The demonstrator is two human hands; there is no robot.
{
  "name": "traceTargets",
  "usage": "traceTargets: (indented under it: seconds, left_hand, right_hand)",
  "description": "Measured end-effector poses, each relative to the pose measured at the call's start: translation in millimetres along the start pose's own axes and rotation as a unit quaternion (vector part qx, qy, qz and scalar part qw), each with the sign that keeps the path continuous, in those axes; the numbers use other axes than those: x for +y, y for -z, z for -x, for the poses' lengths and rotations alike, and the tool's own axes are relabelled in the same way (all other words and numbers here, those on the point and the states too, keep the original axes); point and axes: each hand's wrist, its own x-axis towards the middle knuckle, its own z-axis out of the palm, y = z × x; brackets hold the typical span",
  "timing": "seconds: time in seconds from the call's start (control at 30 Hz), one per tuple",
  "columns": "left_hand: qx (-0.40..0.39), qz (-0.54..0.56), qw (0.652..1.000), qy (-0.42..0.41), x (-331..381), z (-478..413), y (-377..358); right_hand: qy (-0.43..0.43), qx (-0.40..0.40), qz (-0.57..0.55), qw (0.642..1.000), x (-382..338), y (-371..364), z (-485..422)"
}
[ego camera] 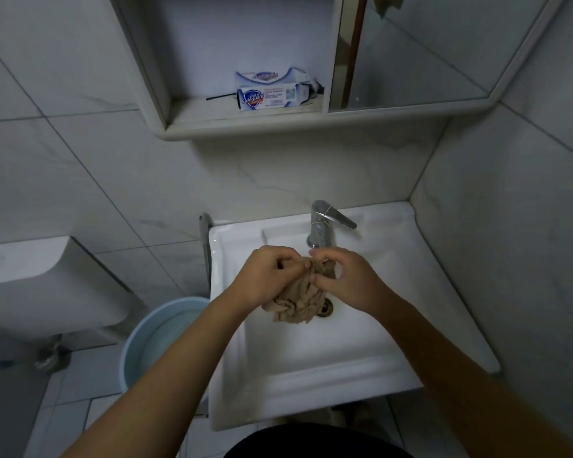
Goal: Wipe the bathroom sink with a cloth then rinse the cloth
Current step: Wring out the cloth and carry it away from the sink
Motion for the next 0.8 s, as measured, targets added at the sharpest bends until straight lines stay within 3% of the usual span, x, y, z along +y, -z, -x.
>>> traceTargets:
  seconds: [0.17, 0.3, 0.47, 0.5, 0.6, 0.73, 0.8]
  left_hand:
    - [0.026, -0.252, 0.967, -0.02, -6.2, -6.0, 12.7]
    - [0.01, -0.084, 0.996, 0.022, -8.8, -5.3, 25.0]
    - [0.131, 0.015, 0.991, -0.03, -4.0, -7.8, 26.1]
    - [0.124, -0.01, 0.992, -0.026, -7.7, -6.9, 22.7]
    - [0.02, -0.138, 0.99, 0.017, -27.9, 1.4, 7.3]
    - [0.1, -0.067, 0.992, 0.029, -41.0, 8.9, -4.1]
    - [0.11, -0.043, 0.992, 0.048, -40.0, 8.6, -6.5]
  right_hand:
    - [0.024, -0.002, 0.107, 0.994, 6.8, 8.2, -1.4]
    - [0.04, 0.045, 0.159, 0.985, 11.0, 21.5, -4.0]
    - [0.157, 0.196, 0.12, 0.96, 1.7, 31.1, -7.9]
    - [0.145, 0.184, 0.128, 0.964, 5.8, 29.3, -8.1]
    - [0.05, 0.033, 0.232, 0.971, 26.7, 14.2, -4.9]
    - [0.087, 0.114, 0.2, 0.969, 36.4, 3.8, -2.9]
    - [0.061, 0.098, 0.148, 0.982, 36.2, 1.5, -5.6]
